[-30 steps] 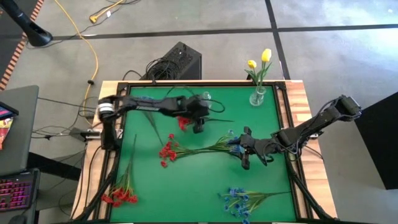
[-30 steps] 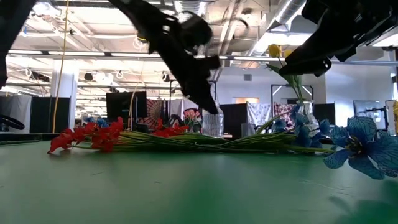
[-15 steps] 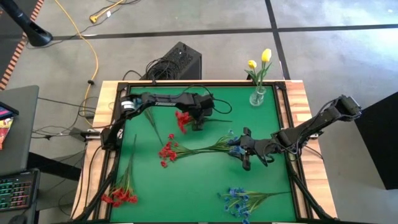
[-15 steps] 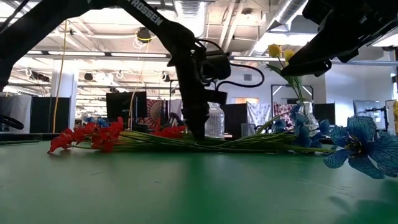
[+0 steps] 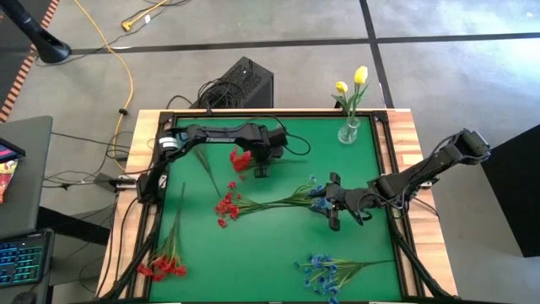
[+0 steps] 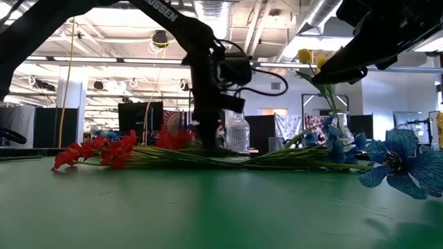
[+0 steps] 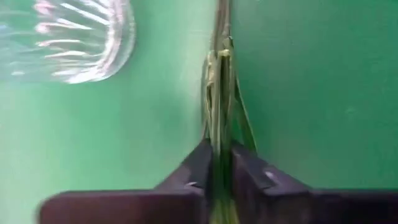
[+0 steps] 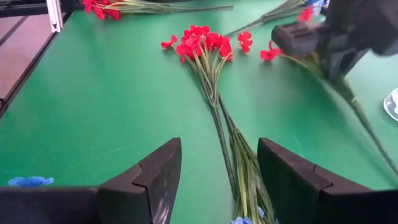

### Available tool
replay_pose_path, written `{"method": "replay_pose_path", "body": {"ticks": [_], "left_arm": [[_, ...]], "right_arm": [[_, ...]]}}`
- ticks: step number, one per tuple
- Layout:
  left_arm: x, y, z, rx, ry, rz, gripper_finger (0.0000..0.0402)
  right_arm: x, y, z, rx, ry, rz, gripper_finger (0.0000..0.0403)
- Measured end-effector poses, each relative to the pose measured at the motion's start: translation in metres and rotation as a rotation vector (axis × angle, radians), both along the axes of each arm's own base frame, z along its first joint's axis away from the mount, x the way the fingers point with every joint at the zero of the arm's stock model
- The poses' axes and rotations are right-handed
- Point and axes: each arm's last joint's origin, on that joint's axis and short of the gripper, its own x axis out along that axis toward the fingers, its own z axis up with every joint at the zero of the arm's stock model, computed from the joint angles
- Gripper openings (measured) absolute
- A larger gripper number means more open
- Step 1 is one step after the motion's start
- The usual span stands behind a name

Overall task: Sort flowers into vase by color
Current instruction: Put the top red flowers into the left white transparent vase

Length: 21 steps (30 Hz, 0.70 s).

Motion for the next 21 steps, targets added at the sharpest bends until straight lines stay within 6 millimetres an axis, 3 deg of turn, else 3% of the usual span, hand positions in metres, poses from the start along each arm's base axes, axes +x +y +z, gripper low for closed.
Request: {"method": "replay_pose_path", "body": {"ticks": [4,13,17,21], "left_arm": [[-0.002,-0.011,0.017,0.037,-0.014,-0.014,0.0013],[-0.028,-0.047,0.085,0.078,-0.080,0.060,0.0011],[-0.037,-0.062,0.110,0.021,-0.179,0.149,0.0012],[-0.040,-0.074,0.121,-0.082,-0.243,0.265,0.0013]], "right_arm": [[0.001,0.000,0.001,0.002,-0.012,-0.005,0.0239],[0.002,0.000,0.004,-0.086,-0.041,0.030,0.0239],[0.007,0.001,0.015,-0.366,-0.134,0.132,0.0239],[0.009,0.000,0.024,-0.760,-0.156,0.147,0.0239]]}}
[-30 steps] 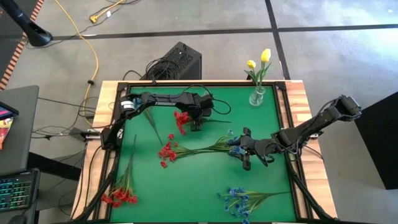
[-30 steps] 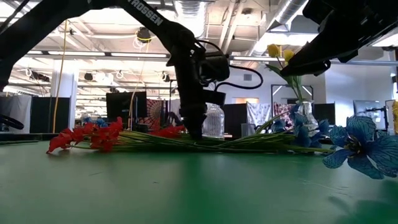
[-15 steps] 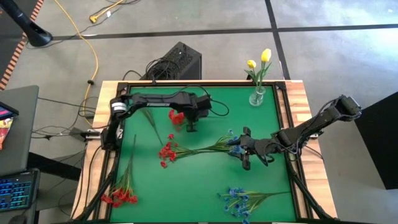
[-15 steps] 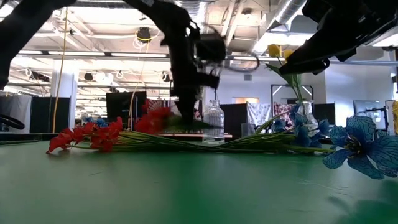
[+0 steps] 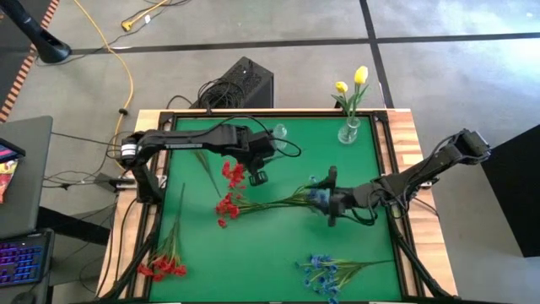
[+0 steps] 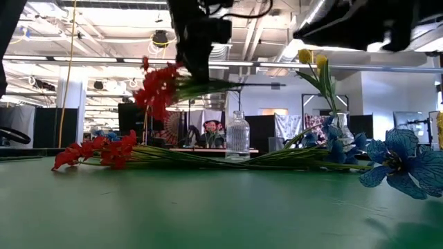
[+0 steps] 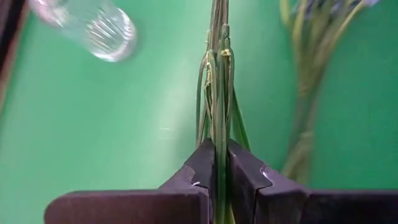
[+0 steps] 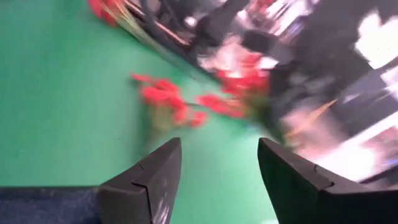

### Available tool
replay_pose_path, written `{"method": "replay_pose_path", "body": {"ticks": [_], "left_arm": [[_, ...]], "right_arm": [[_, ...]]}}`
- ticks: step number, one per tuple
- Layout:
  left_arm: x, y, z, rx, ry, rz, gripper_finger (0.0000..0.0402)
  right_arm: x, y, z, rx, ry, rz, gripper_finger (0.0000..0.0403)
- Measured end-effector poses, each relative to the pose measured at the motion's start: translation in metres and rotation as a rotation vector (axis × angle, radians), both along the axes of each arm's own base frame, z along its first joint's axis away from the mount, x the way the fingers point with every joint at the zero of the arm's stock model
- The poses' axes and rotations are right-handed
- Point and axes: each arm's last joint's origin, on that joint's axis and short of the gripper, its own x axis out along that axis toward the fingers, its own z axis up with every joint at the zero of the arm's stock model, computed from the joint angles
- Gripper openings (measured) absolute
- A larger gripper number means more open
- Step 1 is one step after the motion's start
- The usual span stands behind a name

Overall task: Sort flowers into vase by color
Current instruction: Put the top red flowers into the left white transparent vase

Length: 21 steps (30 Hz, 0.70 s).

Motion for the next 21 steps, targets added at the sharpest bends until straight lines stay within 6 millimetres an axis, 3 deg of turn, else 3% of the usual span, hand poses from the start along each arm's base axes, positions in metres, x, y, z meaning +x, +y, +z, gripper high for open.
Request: {"method": "replay_pose_path", "body": {"ticks": [7,12,17,21], "left_arm": [[0.007,-0.019,0.003,-0.144,-0.088,0.105,0.0013],[0.016,-0.029,0.008,-0.303,-0.186,0.106,0.0013],[0.016,-0.038,0.008,-0.329,-0.182,0.112,0.0013],[0.017,-0.042,0.008,-0.325,-0.180,0.107,0.0013]], "right_arm": [[0.013,-0.004,0.011,-0.351,0.074,-0.172,0.0239],[0.035,-0.008,0.004,-0.448,0.203,-0.243,0.0239],[0.055,-0.012,-0.005,-0.560,0.301,-0.411,0.0238],[0.068,-0.008,-0.011,-0.625,0.350,-0.433,0.0223]]}}
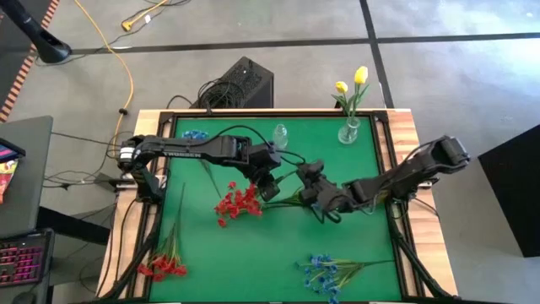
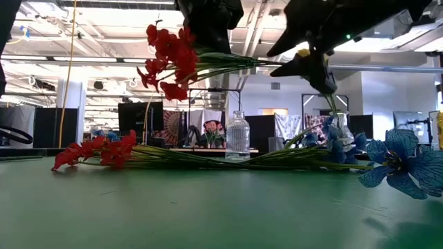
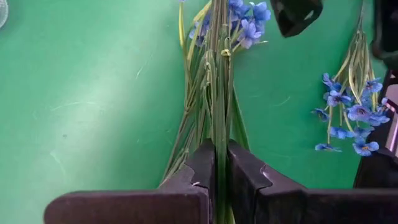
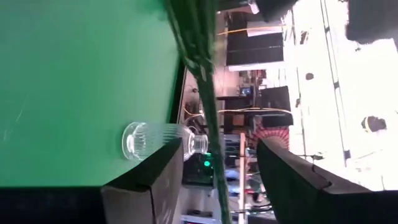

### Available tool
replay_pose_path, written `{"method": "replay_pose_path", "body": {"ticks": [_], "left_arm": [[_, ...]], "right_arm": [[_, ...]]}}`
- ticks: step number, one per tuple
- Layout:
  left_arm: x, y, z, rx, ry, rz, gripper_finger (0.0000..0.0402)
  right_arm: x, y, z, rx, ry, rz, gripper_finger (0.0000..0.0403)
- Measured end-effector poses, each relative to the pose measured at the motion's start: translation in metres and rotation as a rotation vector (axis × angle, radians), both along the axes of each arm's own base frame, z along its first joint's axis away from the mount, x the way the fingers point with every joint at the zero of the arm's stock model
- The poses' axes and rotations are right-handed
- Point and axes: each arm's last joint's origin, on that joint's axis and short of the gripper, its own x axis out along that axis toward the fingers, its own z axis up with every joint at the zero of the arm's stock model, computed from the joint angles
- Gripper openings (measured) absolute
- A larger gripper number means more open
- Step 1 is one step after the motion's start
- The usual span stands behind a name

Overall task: Sort flowers into vase by color
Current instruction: Put the top red flowers into the left white transparent vase

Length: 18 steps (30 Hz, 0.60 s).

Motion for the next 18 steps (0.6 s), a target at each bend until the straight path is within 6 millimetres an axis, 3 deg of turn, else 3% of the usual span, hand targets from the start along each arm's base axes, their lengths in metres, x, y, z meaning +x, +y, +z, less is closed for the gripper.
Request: {"method": "replay_pose_path", "body": {"ticks": [6,16,18], "left_arm": [[0.000,-0.002,0.000,0.005,0.002,-0.012,0.0013],[0.000,-0.002,0.000,0.072,0.001,-0.053,0.0021],[0.000,-0.002,0.000,0.089,-0.004,-0.082,0.0034]], "right_arm": [[0.011,0.005,-0.008,-0.020,0.032,-0.005,0.0166],[0.008,0.019,-0.015,-0.037,0.021,-0.024,0.0043],[0.007,0.021,-0.015,-0.034,0.021,-0.017,0.0037]]}}
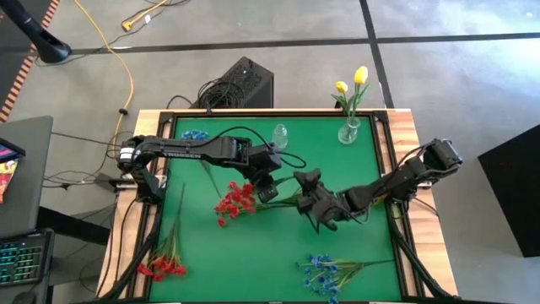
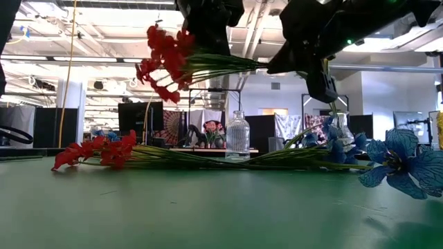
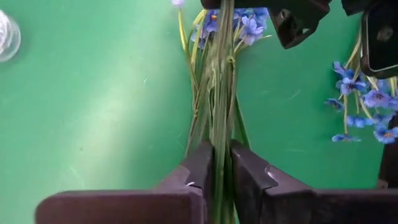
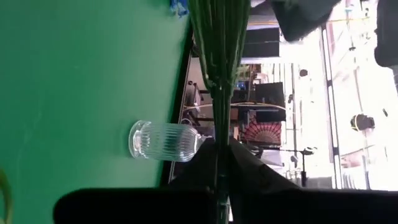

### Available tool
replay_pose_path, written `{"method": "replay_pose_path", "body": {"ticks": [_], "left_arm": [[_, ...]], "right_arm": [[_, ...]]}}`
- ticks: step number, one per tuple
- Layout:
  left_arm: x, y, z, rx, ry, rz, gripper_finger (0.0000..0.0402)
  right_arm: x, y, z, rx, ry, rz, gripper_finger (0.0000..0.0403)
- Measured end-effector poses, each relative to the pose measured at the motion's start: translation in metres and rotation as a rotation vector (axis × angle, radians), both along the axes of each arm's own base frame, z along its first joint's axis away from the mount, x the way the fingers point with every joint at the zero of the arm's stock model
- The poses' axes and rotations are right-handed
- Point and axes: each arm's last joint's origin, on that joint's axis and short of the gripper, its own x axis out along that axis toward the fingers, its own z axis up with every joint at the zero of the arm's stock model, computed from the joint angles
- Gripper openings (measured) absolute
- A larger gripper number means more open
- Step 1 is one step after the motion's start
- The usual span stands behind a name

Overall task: Sort flowers into vase by color
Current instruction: Put the top red flowers into the left white transparent vase

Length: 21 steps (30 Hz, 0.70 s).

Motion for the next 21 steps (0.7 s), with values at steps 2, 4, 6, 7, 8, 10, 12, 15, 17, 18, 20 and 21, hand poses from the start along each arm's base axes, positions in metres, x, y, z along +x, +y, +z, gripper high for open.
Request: {"method": "replay_pose_path", "body": {"ticks": [2,4,6,7,8,10,12,15,17,18,20,21], "left_arm": [[0.001,-0.001,0.000,0.003,-0.011,-0.040,0.0053],[0.001,-0.003,0.001,-0.005,-0.025,-0.084,0.0078],[0.002,-0.005,0.001,-0.019,-0.034,-0.130,0.0105],[0.002,-0.006,0.002,-0.029,-0.039,-0.154,0.0119],[0.002,-0.007,0.002,-0.038,-0.045,-0.179,0.0134],[0.002,-0.009,0.004,-0.042,-0.060,-0.235,0.0161],[0.003,-0.009,0.009,-0.006,-0.084,-0.275,0.0184],[0.003,-0.006,0.021,0.124,-0.124,-0.292,0.0206],[0.000,-0.005,0.036,0.223,-0.198,-0.295,0.0211],[-0.003,-0.005,0.044,0.258,-0.236,-0.303,0.0211],[-0.012,-0.002,0.062,0.325,-0.349,-0.322,0.0212],[-0.017,-0.001,0.070,0.352,-0.410,-0.322,0.0212]], "right_arm": [[0.000,0.002,-0.002,0.018,0.017,0.036,0.0037],[-0.001,0.003,-0.004,0.075,0.019,0.080,0.0037],[-0.001,0.002,-0.008,0.138,0.024,0.106,0.0037],[-0.001,0.002,-0.009,0.169,0.021,0.112,0.0037],[-0.002,0.001,-0.011,0.192,0.018,0.109,0.0037],[-0.002,0.000,-0.012,0.228,0.015,0.104,0.0037],[-0.002,0.000,-0.012,0.252,0.005,0.112,0.0037],[-0.002,0.003,-0.008,0.308,-0.017,0.162,0.0037],[-0.005,0.005,-0.003,0.378,-0.035,0.203,0.0037],[-0.006,0.005,0.001,0.423,-0.052,0.225,0.0037],[-0.010,0.006,0.009,0.522,-0.070,0.274,0.0037],[-0.013,0.006,0.013,0.569,-0.073,0.297,0.0037]]}}
